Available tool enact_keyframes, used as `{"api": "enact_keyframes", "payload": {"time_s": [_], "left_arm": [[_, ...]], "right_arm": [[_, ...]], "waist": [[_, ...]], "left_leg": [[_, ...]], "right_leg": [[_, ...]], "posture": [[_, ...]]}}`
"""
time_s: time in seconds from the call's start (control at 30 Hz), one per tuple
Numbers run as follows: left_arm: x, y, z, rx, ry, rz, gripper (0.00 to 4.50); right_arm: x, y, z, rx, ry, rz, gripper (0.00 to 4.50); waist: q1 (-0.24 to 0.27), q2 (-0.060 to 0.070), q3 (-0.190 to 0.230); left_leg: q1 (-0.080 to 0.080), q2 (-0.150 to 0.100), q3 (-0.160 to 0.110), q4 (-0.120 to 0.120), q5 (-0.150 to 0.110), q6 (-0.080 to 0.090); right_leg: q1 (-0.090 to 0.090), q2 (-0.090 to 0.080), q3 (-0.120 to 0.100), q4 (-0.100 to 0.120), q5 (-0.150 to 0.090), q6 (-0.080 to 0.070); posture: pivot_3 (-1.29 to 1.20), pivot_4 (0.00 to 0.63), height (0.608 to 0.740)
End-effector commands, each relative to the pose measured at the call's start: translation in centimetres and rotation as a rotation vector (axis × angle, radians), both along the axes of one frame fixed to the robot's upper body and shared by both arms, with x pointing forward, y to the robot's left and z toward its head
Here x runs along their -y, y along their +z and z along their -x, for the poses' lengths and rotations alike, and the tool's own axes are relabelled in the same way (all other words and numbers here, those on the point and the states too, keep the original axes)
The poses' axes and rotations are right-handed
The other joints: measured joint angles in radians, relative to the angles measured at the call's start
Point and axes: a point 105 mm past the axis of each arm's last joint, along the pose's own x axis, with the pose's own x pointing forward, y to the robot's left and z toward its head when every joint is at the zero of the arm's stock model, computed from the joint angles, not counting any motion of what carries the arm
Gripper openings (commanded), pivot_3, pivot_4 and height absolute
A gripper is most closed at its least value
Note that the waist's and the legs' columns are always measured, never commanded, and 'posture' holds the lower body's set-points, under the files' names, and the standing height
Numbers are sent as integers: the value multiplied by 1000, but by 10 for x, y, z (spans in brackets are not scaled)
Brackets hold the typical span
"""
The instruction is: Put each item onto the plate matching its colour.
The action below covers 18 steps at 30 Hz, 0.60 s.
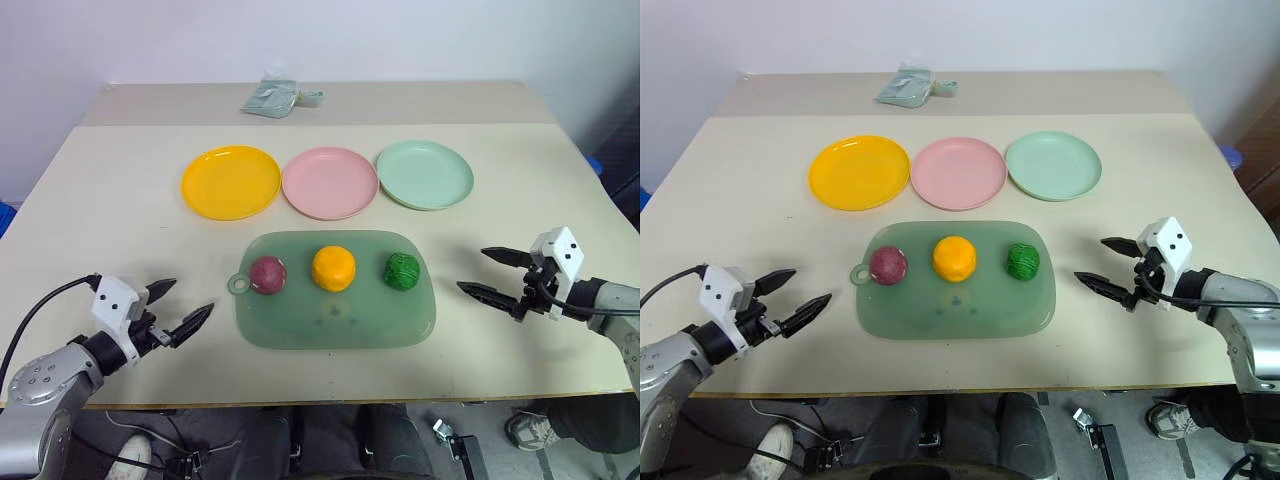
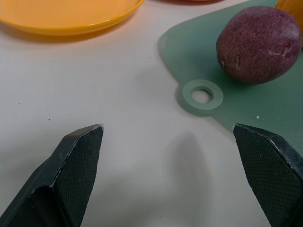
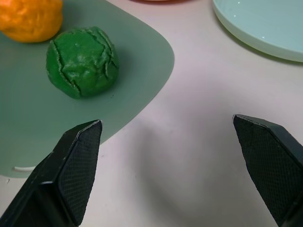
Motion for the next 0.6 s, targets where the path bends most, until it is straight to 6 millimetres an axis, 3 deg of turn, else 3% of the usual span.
{"api": "enact_keyframes", "payload": {"time_s": [0.03,0.4,0.6], "left_arm": [[6,15,-3,50,-11,26,4500],[21,31,-7,58,-82,93,4500],[51,48,-14,65,-232,155,4500]], "right_arm": [[-3,19,-5,80,0,-13,4488],[5,14,-21,179,-131,-2,4488],[9,18,-17,214,-143,-17,4488]], "waist": [[-1,0,0],[0,0,0],[5,0,0]], "left_leg": [[0,0,0,0,0,0],[0,0,0,0,0,0],[0,0,0,0,1,0]], "right_leg": [[0,0,0,0,0,0],[0,1,0,0,0,0],[1,4,0,0,0,0]], "posture": [[0,150,740],[0,150,740],[0,150,740]]}}
